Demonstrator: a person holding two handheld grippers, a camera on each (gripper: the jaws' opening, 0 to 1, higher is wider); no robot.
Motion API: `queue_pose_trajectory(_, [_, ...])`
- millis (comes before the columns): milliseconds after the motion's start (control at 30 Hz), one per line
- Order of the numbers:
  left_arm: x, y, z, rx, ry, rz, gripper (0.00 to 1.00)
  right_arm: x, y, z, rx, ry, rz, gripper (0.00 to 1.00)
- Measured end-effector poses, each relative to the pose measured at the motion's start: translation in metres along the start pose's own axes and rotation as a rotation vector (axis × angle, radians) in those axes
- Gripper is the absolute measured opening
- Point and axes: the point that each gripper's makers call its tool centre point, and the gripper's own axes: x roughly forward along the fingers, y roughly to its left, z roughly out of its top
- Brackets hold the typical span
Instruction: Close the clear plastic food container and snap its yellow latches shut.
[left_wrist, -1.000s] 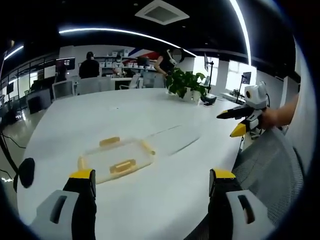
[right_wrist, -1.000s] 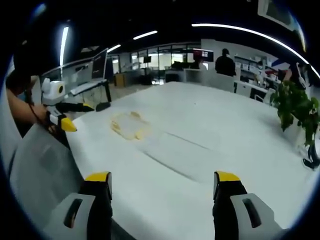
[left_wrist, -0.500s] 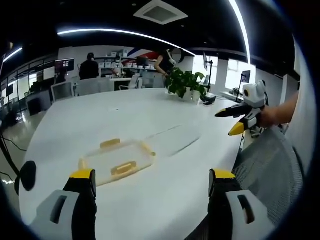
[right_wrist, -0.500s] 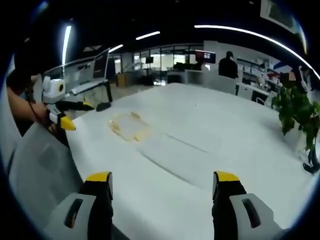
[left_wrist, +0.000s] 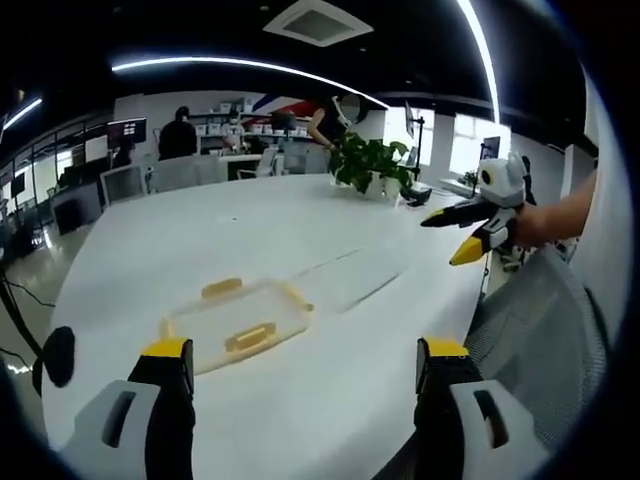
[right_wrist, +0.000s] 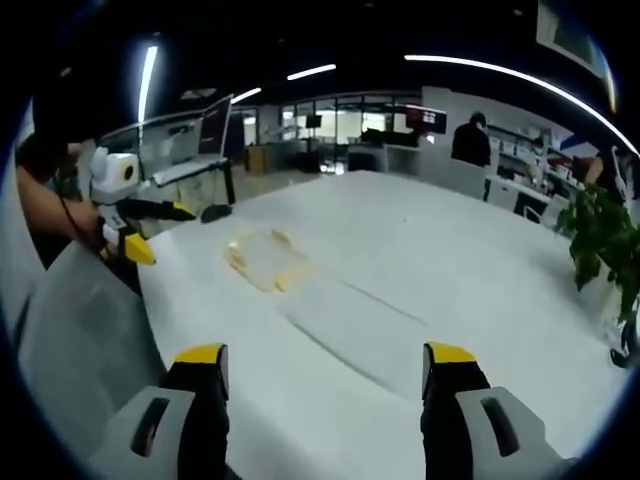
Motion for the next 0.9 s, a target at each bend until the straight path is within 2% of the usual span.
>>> queue_pose_trajectory(400, [0.002, 0.003, 0.0, 0.019, 0.005, 0.008, 0.91, 0.013, 0.01, 0.004, -0.043, 0.032, 0.052, 0.76])
queue_pose_trajectory(633, [0.005, 0.007, -0.001, 0.021, 0.006, 0.01, 0.91, 0.02, 0.014, 0.008, -0.085, 0.04, 0.073, 0.75])
queue_pose_trajectory(900, [0.008, 0.01, -0.001, 0.024, 0.003, 0.008, 0.9, 0.029, 0.015, 0.014, -0.092, 0.034, 0.088, 0.75])
